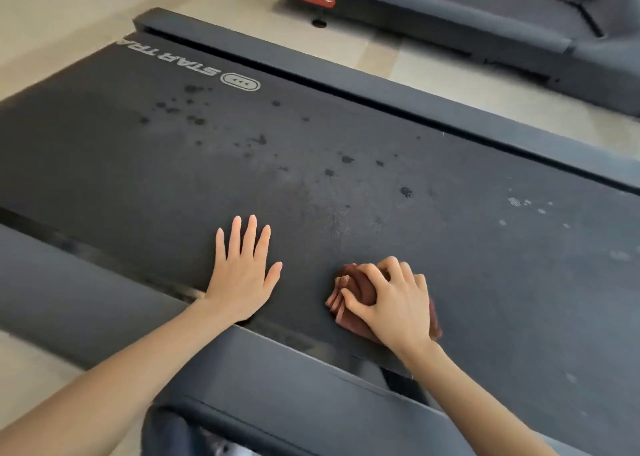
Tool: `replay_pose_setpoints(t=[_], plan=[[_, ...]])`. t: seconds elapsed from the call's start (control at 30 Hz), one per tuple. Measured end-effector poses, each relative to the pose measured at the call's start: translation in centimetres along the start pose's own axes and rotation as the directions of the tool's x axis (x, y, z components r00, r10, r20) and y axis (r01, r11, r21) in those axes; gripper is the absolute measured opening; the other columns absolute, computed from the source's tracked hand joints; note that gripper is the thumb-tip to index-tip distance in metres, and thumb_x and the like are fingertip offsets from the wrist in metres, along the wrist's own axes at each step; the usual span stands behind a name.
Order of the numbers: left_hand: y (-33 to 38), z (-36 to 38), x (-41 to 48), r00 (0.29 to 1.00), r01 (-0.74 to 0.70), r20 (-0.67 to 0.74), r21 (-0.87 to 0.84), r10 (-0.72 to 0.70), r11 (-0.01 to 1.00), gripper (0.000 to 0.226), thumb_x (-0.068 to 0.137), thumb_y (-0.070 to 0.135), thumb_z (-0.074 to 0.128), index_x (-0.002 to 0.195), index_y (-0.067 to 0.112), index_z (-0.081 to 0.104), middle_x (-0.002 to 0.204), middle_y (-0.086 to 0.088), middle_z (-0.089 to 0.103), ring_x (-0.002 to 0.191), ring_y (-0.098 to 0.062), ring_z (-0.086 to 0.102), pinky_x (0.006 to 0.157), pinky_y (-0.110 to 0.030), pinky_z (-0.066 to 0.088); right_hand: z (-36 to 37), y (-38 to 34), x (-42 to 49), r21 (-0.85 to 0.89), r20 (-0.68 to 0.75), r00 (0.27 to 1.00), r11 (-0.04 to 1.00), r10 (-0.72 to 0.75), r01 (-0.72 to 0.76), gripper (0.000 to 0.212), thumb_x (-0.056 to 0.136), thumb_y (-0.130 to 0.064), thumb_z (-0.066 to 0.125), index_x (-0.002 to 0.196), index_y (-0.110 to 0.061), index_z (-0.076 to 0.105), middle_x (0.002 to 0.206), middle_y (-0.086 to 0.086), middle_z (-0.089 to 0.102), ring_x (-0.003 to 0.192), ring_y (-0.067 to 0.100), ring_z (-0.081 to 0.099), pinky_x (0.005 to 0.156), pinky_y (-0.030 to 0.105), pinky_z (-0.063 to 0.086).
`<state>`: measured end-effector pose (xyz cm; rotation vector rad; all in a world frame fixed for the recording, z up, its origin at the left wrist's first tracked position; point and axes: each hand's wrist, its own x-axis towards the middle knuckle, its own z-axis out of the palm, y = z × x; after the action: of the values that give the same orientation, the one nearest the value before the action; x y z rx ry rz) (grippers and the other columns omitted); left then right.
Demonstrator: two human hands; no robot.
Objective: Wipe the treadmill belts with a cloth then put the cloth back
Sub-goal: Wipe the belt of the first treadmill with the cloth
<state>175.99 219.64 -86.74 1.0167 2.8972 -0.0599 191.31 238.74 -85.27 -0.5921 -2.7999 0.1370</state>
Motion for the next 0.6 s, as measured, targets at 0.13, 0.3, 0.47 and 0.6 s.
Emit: replay_pose_setpoints(t=[0.13,0.3,0.47,0.6], plan=[[0.1,-0.5,0.1,0.995,-0.086,-0.055,-0.044,0.083,0.995,0.063,0.091,0.042,0.031,0.138,0.001,0.043,0.148,-0.013,0.036,0.136,-0.041,0.03,0.102,-0.065,0.03,2.8,-0.7,7.7,-0.032,-0.053,0.998,0.999,0.032,-0.034,0.037,0.078,-0.059,0.057,0.097,-0.029,0.065,0.094,0.003,0.057,0.086,0.028,0.054,0.071,0.038,0.039],[-0.1,-0.2,0.6,0.99,-0.127,-0.071,-0.082,0.121,0.989,0.066,0.085,0.044,0.029,0.132,0.002,0.051,0.145,-0.012,0.041,0.133,-0.041,0.036,0.099,-0.065,0.035,5.2,-1.0,16.5,-0.082,0.034,0.968,0.966,0.247,-0.244,0.046,0.084,-0.064,0.043,0.113,-0.03,0.055,0.114,0.004,0.051,0.105,0.027,0.046,0.081,0.04,0.034],[-0.1,-0.1,1.3,0.985,-0.15,-0.101,-0.096,0.14,0.984,0.068,0.084,0.045,0.03,0.13,0.001,0.052,0.142,-0.015,0.044,0.132,-0.043,0.036,0.101,-0.066,0.032,3.8,-1.8,13.0,-0.063,0.059,0.983,0.983,0.174,-0.17,0.046,0.084,-0.065,0.043,0.114,-0.032,0.055,0.108,0.002,0.049,0.1,0.026,0.046,0.08,0.039,0.036],[-0.2,0.2,1.9,0.973,-0.216,-0.102,-0.103,0.205,0.971,0.071,0.085,0.048,0.027,0.134,0.0,0.047,0.146,-0.016,0.039,0.135,-0.042,0.031,0.104,-0.067,0.026,1.8,-2.4,1.9,0.005,-0.06,0.998,1.0,0.02,-0.02,0.041,0.08,-0.065,0.048,0.105,-0.034,0.059,0.09,-0.002,0.051,0.079,0.022,0.049,0.066,0.035,0.039]])
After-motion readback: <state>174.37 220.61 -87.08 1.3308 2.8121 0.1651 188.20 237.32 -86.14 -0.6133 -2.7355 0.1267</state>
